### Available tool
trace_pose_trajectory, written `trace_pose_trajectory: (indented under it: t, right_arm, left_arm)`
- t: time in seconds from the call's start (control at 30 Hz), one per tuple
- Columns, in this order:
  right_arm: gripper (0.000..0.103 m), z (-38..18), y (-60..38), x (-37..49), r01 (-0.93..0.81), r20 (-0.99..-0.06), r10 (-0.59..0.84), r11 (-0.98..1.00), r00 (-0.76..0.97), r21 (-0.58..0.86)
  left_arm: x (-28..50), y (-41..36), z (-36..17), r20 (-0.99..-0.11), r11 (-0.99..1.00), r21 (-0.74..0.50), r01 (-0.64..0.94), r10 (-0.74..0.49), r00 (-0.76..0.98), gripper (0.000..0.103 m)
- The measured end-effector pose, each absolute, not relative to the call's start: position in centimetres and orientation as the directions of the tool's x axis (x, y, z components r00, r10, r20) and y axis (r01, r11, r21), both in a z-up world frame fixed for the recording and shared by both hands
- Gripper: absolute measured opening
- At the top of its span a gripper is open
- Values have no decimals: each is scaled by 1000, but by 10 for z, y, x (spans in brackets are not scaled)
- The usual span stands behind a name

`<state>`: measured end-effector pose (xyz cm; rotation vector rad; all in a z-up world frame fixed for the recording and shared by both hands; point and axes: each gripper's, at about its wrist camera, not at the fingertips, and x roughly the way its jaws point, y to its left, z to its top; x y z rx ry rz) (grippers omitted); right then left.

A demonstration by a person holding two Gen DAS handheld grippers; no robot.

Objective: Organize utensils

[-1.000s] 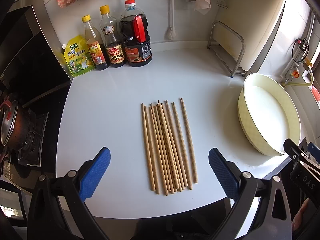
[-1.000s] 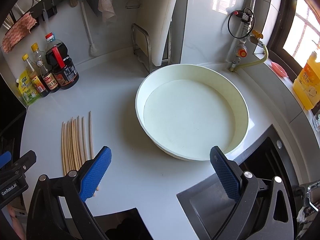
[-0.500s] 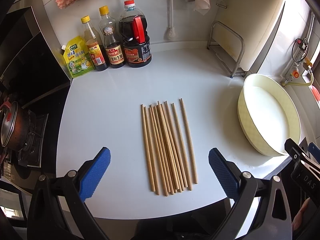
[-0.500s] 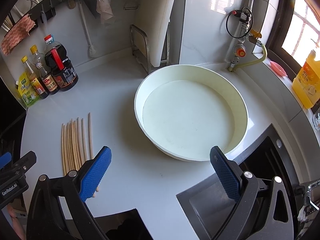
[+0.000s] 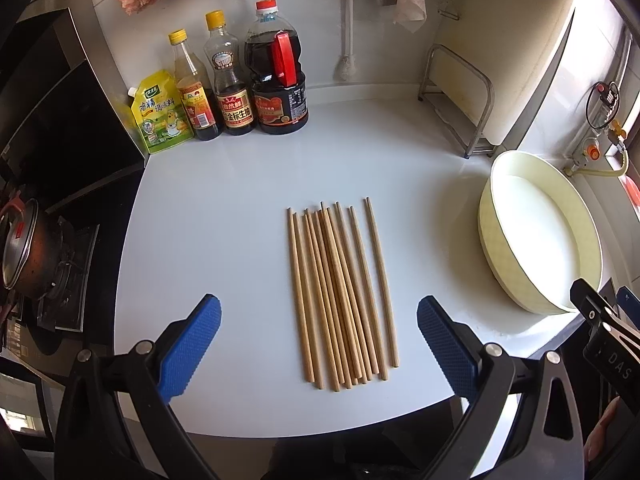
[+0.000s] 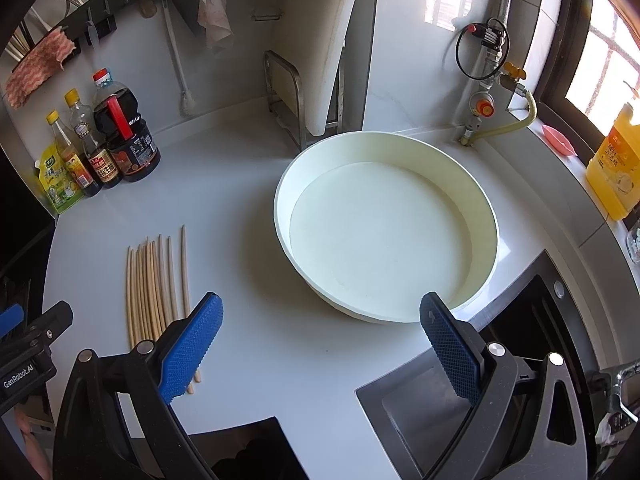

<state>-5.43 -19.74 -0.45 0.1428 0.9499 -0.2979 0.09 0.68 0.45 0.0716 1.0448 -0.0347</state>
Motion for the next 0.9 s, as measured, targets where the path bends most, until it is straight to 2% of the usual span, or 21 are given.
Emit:
trace_pose_trajectory:
  t: [0.9]
  right_arm:
    - [94, -3, -193, -53, 303, -813, -186, 953, 551, -13]
  left_arm:
    - [0, 11, 5, -865, 998, 37, 59, 2, 502, 97]
